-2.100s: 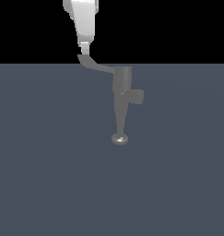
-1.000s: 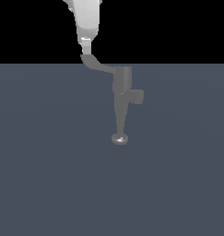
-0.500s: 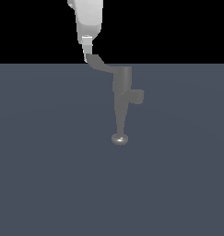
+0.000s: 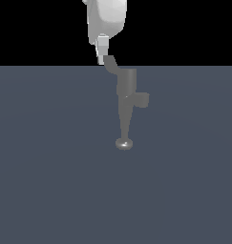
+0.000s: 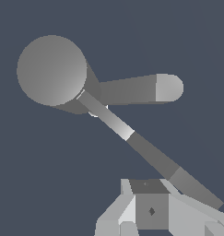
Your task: Turn on the faucet by rotating a designated handle.
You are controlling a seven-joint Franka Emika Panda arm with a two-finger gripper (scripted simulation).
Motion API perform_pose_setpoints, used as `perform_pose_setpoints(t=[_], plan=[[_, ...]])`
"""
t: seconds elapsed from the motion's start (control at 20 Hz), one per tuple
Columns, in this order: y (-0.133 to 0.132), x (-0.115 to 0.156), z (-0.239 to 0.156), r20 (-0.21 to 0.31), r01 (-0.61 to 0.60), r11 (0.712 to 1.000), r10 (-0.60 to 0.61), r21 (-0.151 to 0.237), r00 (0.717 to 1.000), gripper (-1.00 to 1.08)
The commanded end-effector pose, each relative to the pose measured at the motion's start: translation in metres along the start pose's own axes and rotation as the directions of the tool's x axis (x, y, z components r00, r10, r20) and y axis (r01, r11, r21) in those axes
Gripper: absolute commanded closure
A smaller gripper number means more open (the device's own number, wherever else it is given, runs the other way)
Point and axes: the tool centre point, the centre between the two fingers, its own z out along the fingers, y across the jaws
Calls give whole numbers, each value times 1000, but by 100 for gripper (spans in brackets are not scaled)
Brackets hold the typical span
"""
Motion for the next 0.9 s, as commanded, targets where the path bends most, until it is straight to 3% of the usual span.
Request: perform_pose_setpoints(t=[0.0, 0.4, 0.5, 0.85], plan=[[11, 16, 1, 1, -18, 1000, 18, -4, 1000, 108], [39, 42, 2, 1, -19, 1000, 19, -7, 1000, 108], [32, 34, 0, -1, -7, 1000, 7, -1, 1000, 108], [34, 74, 1, 0, -12, 1000, 12, -4, 1000, 108]])
